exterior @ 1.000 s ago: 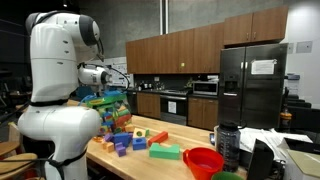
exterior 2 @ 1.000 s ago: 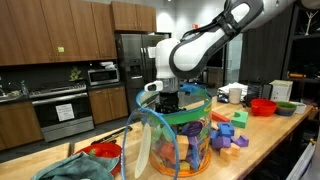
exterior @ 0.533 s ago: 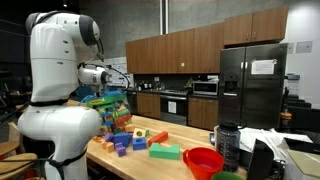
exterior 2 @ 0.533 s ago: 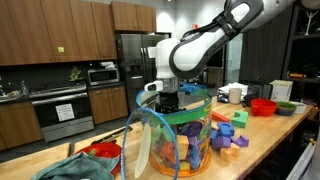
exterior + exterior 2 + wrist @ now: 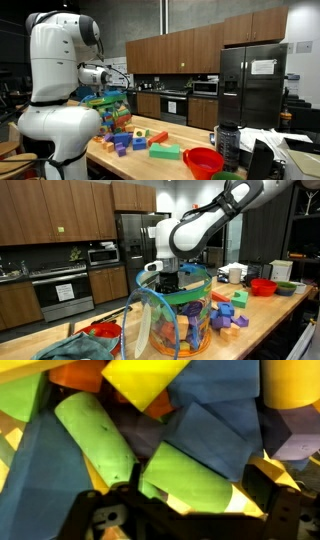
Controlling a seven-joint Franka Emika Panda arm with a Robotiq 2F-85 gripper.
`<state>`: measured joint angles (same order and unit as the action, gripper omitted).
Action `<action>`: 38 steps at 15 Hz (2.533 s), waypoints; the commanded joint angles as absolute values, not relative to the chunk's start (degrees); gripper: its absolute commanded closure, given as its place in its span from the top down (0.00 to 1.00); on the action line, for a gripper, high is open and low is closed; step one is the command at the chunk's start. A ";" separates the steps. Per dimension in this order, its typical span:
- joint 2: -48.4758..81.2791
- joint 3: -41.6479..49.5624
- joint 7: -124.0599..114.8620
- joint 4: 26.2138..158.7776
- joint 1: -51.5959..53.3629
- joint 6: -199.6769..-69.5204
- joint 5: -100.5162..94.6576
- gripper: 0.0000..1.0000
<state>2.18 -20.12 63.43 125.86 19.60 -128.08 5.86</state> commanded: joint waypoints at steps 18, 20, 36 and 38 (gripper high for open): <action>7.33 -21.01 64.80 120.23 19.84 -129.47 -0.30 1.00; 8.15 -21.19 64.90 119.29 19.87 -129.21 -1.15 1.00; 7.86 -21.56 64.47 117.17 19.73 -124.30 -0.90 0.41; 7.86 -21.57 64.47 117.19 19.74 -123.94 -0.89 0.52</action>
<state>7.72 -21.34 64.57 117.46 19.93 -124.13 -0.80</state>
